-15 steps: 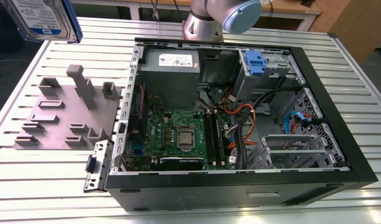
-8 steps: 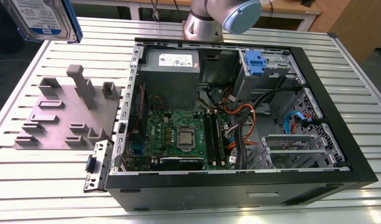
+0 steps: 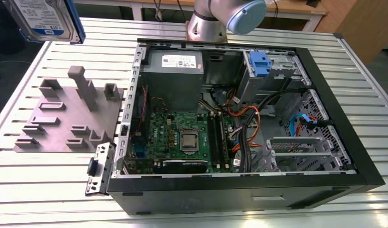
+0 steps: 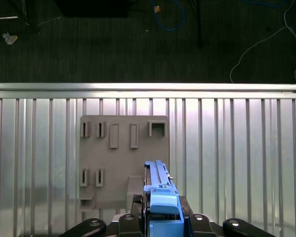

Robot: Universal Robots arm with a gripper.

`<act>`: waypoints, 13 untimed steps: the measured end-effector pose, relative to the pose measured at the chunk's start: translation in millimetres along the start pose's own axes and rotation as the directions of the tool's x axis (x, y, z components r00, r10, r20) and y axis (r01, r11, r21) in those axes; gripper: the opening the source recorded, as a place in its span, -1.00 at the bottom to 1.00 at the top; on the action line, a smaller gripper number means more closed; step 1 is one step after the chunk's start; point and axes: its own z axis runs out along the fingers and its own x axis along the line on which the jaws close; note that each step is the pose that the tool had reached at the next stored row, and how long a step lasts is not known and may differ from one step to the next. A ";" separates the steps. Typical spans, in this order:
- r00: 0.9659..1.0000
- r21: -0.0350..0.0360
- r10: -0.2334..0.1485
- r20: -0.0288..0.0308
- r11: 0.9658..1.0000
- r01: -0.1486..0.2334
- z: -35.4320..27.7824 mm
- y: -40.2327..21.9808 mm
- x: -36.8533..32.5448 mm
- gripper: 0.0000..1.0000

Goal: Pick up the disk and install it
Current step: 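Pick up the disk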

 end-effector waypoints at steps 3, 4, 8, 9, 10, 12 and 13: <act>1.000 0.000 0.000 0.000 1.000 0.000 0.0 -2.2 -0.1 -0.26; 1.000 0.000 0.000 0.000 1.000 0.000 -0.1 -2.7 -0.1 -0.26; 1.000 0.000 0.000 0.000 1.000 0.000 -0.2 -6.3 -0.2 -0.26; 1.000 0.000 0.000 0.000 1.000 0.000 -0.1 -7.2 -0.2 -0.26; 1.000 0.000 0.000 0.000 1.000 0.000 -0.1 -8.1 -0.2 -0.26; 1.000 0.000 0.000 0.000 1.000 0.000 -0.2 -9.3 -0.3 -0.26; 1.000 0.000 0.000 0.000 1.000 0.000 -0.2 -9.6 -0.3 -0.26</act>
